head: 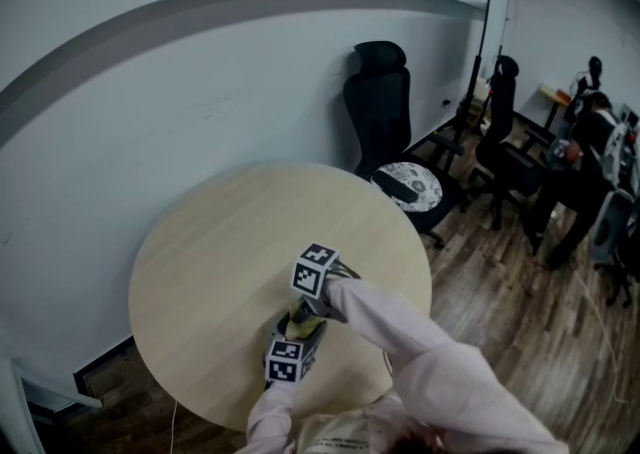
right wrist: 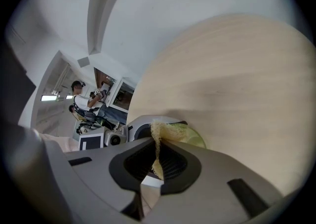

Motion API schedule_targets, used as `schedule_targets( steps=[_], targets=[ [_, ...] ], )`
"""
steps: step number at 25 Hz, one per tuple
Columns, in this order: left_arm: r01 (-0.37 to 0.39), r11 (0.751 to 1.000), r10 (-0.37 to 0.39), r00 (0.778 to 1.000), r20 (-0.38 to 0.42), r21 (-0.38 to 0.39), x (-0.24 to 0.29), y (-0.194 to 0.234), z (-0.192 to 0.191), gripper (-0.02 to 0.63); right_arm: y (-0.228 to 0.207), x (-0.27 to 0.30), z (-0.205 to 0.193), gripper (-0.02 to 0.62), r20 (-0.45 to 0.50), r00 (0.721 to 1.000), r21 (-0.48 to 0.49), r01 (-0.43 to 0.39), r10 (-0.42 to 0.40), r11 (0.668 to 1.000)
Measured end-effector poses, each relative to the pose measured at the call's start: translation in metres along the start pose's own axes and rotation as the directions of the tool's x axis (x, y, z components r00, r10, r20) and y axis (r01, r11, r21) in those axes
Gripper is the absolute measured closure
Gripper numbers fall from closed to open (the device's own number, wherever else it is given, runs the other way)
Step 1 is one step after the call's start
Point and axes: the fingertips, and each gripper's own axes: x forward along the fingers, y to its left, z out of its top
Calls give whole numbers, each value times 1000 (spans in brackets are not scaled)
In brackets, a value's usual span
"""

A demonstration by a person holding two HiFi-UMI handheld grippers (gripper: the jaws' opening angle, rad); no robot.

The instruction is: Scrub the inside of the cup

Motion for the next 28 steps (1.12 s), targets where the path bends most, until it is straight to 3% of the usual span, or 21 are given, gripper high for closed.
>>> schedule_targets(
  steps=[19,28],
  targets=[
    [-18,1000,18,1000,7,18,-1,1,1,241,-12,-15,12,569,215,977,162,-27,-9,986],
    [-19,999,19,1000,9,26,1,2,0,238,-13,-15,12,569,223,975,156,-23,-12,987]
  ],
)
